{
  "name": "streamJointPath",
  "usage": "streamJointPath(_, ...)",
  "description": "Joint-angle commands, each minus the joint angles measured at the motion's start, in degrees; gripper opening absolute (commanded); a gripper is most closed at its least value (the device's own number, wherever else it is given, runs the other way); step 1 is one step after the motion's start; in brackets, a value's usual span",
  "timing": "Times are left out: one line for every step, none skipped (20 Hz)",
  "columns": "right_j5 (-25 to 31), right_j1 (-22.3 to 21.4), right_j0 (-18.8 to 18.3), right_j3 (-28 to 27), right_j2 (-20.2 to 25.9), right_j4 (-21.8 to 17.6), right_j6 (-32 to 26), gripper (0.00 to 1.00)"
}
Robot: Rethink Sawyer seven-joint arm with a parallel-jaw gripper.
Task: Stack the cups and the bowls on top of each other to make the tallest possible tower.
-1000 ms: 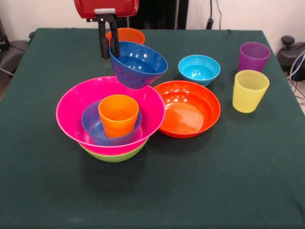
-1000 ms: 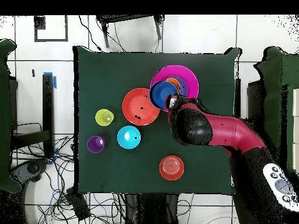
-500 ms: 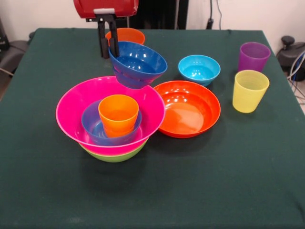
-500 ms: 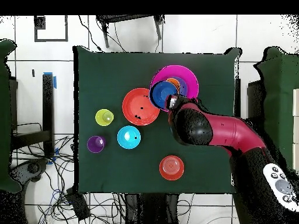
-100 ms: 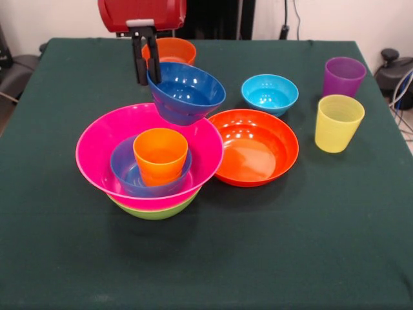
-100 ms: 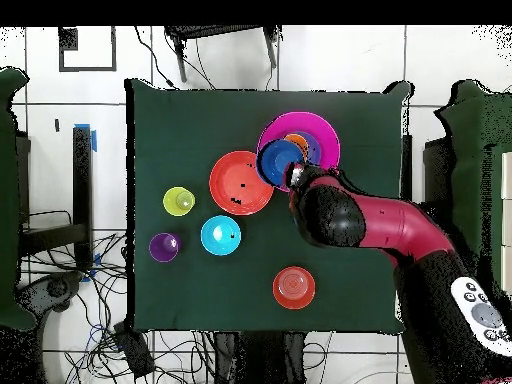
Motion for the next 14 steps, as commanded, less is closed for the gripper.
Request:
streamJointPath(1.62, 3.27, -0.49, -4.00, 2.58, -5.93, -5.52, 0.00)
streamJointPath(1.52, 3.42, -0.39, -4.09, 2.52, -6.16, -5.34, 0.00)
streamJointPath(1.41, 3.61, -0.35, -4.23, 2.53, -6.35, -5.18, 0.00)
streamJointPath(1.30, 3.79, -0.30, -4.36, 2.53, -6.53, -5.01, 0.00)
streamJointPath(1.23, 3.92, -0.31, -4.43, 2.58, -6.69, -4.86, 0.00)
streamJointPath(1.15, 4.05, -0.31, -4.50, 2.62, -6.85, -4.70, 0.00)
streamJointPath(1.25, 4.05, -0.29, -4.54, 2.64, -7.01, -4.58, 0.00)
streamJointPath(1.29, 4.15, -0.41, -4.59, 2.76, -7.15, -4.54, 0.00)
streamJointPath(1.33, 4.25, -0.52, -4.64, 2.88, -7.30, -4.50, 0.00)
streamJointPath(1.55, 4.11, -0.65, -4.62, 3.08, -7.27, -4.54, 0.00)
streamJointPath(1.77, 4.02, -0.71, -4.59, 3.16, -7.28, -4.52, 0.00)
streamJointPath(1.72, 3.96, -0.77, -4.54, 3.25, -7.35, -4.43, 0.00)
streamJointPath(1.81, 4.01, -0.75, -4.61, 3.25, -7.44, -4.39, 0.00)
streamJointPath(1.89, 4.07, -0.73, -4.67, 3.24, -7.54, -4.35, 0.00)
